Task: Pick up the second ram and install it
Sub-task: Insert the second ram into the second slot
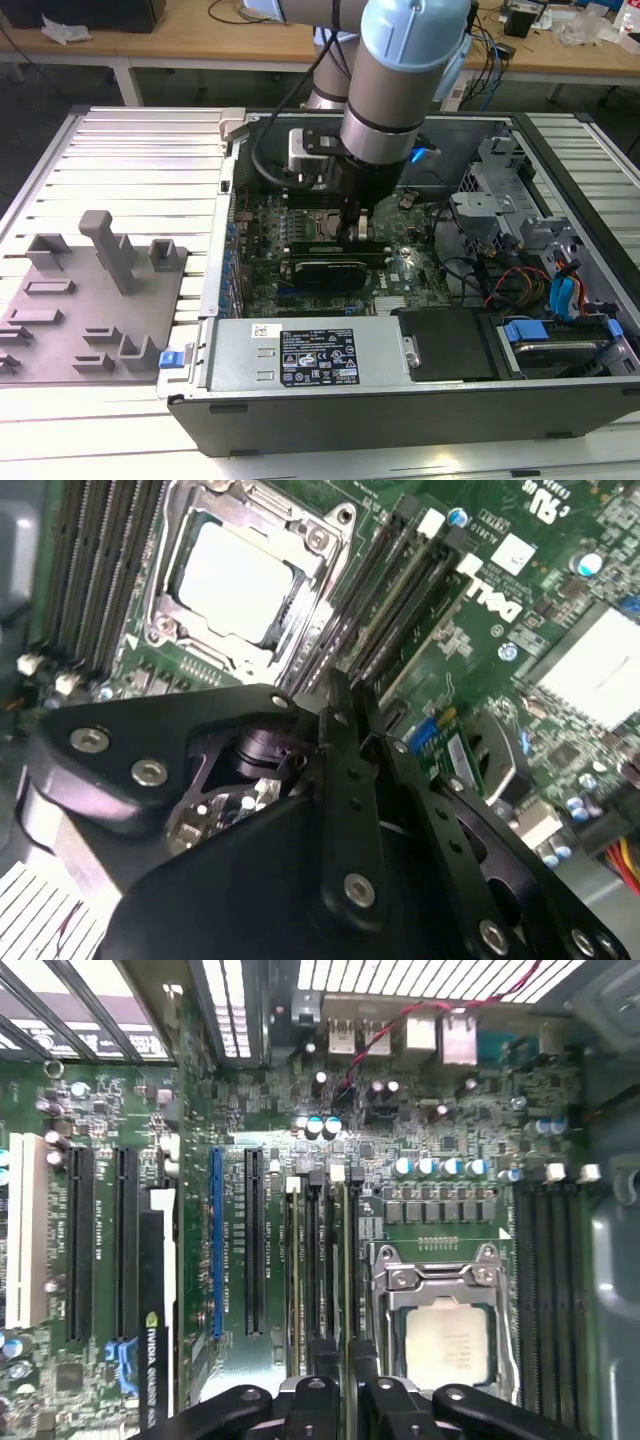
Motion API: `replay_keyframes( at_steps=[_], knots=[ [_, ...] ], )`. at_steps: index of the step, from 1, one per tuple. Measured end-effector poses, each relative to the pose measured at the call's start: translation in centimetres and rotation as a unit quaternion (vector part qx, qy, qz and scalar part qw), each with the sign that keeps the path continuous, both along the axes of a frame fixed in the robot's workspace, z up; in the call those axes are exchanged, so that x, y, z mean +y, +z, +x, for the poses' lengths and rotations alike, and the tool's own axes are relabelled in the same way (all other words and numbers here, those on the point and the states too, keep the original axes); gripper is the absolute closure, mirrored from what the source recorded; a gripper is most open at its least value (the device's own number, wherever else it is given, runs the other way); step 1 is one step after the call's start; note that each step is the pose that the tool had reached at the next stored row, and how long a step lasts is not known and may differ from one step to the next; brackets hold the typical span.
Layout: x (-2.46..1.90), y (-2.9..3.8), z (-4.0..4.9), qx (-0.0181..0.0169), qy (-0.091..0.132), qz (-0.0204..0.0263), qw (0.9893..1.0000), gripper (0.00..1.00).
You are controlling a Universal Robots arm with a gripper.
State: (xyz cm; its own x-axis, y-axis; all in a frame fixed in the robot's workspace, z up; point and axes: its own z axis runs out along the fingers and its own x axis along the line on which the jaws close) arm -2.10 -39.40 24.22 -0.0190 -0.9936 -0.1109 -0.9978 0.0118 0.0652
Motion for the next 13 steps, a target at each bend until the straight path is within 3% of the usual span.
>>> replay_keyframes(
  at_steps=[5,8,9,13],
  knots=[
    [0.21,1.74,-0.01,0.0000,0.000,-0.0015,1.0000,0.81],
    [0.38,3.14,0.00,0.0000,0.000,-0.0026,1.0000,0.89],
    [0.39,3.40,0.00,-0.0001,0.000,-0.0025,1.0000,0.89],
    [0.38,3.43,0.00,0.0000,0.000,-0.0026,1.0000,0.89]
  ],
)
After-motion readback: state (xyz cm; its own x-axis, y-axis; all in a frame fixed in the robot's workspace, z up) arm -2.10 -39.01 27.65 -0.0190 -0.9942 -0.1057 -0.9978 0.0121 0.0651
